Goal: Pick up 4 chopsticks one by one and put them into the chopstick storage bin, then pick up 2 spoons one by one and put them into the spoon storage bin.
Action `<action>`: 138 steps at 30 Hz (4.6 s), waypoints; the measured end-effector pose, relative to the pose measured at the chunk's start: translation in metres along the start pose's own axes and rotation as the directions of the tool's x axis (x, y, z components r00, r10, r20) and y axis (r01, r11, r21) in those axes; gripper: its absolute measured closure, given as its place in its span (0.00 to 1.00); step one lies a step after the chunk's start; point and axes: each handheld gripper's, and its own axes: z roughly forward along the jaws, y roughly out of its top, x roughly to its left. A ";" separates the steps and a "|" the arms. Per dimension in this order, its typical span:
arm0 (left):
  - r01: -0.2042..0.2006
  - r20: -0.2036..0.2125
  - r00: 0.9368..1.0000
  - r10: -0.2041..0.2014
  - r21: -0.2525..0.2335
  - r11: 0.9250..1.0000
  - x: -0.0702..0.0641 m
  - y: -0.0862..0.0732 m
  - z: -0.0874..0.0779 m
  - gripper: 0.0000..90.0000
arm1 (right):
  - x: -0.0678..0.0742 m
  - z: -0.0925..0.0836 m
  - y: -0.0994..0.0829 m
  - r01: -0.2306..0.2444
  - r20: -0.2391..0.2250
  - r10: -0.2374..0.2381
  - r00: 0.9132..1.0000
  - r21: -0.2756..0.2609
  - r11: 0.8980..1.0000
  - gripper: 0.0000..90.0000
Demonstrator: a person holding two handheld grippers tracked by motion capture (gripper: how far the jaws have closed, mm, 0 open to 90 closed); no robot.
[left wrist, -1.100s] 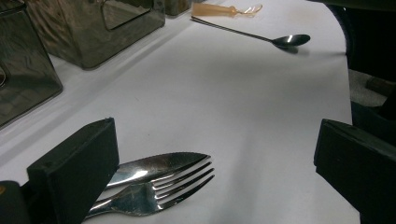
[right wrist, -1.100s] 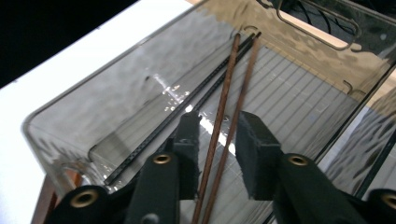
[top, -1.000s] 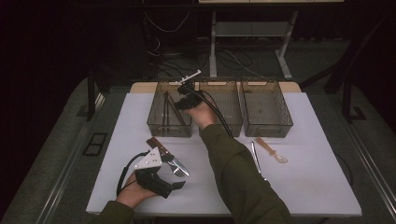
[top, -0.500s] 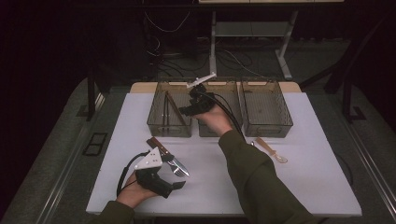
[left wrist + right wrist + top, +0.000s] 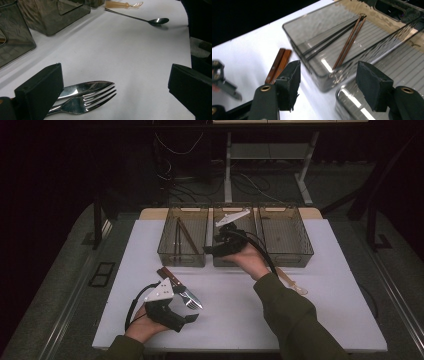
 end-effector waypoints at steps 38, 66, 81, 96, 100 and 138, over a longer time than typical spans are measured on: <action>0.007 -0.005 1.000 -0.007 -0.005 1.000 -0.002 0.000 0.000 0.00 | -0.012 -0.091 -0.114 0.011 -0.068 -0.015 0.998 -0.050 0.999 0.38; -0.006 -0.012 1.000 0.006 0.012 1.000 0.002 -0.001 -0.001 0.00 | -0.043 -0.136 -0.178 -0.055 0.026 0.057 0.998 -0.075 0.996 0.32; -0.017 -0.002 1.000 0.018 0.040 0.999 0.004 -0.003 0.000 0.00 | -0.084 -0.142 -0.197 -0.135 0.142 0.139 0.980 -0.034 0.990 0.30; -0.018 0.000 1.000 0.018 0.046 0.999 0.003 -0.003 0.001 0.00 | -0.099 -0.123 -0.201 -0.184 0.167 0.177 0.970 0.031 0.982 0.43; -0.017 0.000 1.000 0.017 0.048 0.999 0.003 -0.003 0.002 0.00 | -0.101 -0.119 -0.200 -0.178 0.161 0.171 0.972 0.031 0.984 0.50; -0.016 0.001 1.000 0.016 0.048 0.999 0.003 -0.003 0.002 0.00 | -0.101 -0.088 -0.185 -0.092 0.216 0.064 0.974 0.122 0.988 0.82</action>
